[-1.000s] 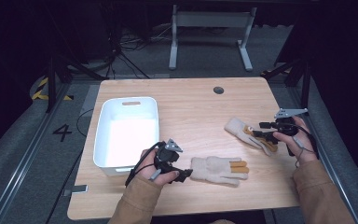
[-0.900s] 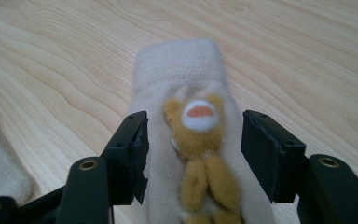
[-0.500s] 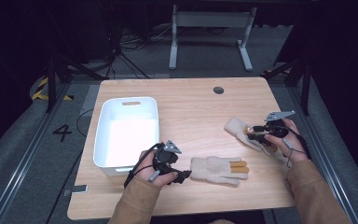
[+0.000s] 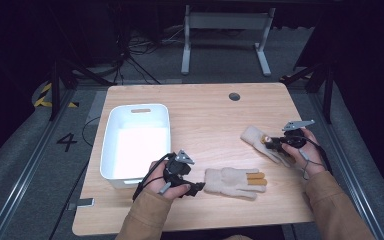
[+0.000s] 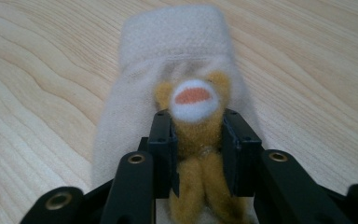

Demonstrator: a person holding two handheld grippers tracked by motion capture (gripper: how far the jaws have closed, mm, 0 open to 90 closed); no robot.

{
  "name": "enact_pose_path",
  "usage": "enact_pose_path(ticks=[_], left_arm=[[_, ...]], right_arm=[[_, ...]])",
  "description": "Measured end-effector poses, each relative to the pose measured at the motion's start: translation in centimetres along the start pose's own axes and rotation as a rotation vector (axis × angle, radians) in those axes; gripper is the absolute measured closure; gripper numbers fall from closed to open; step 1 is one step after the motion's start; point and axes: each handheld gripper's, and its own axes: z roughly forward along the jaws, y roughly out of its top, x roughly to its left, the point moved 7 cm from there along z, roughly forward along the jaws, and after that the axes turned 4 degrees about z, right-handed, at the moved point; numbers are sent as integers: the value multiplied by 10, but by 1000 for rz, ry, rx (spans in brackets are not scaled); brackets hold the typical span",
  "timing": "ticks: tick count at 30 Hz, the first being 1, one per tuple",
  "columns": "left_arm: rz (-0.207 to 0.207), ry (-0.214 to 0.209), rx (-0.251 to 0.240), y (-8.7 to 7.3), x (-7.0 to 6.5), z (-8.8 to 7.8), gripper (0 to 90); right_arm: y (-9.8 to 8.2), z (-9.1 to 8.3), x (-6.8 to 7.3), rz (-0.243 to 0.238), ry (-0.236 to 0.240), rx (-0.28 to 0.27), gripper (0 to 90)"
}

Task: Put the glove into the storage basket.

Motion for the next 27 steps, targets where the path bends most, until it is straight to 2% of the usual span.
enact_pose_path(ticks=[10, 15, 27], left_arm=[[0, -4, -4, 0, 0, -1, 300], [1, -3, -4, 0, 0, -1, 300], [1, -4, -4, 0, 1, -1, 299]], right_arm=[[2, -4, 1, -19, -3, 3, 700], [9, -14, 4, -29, 10, -14, 700], [26, -38, 16, -91, 41, -51, 699]])
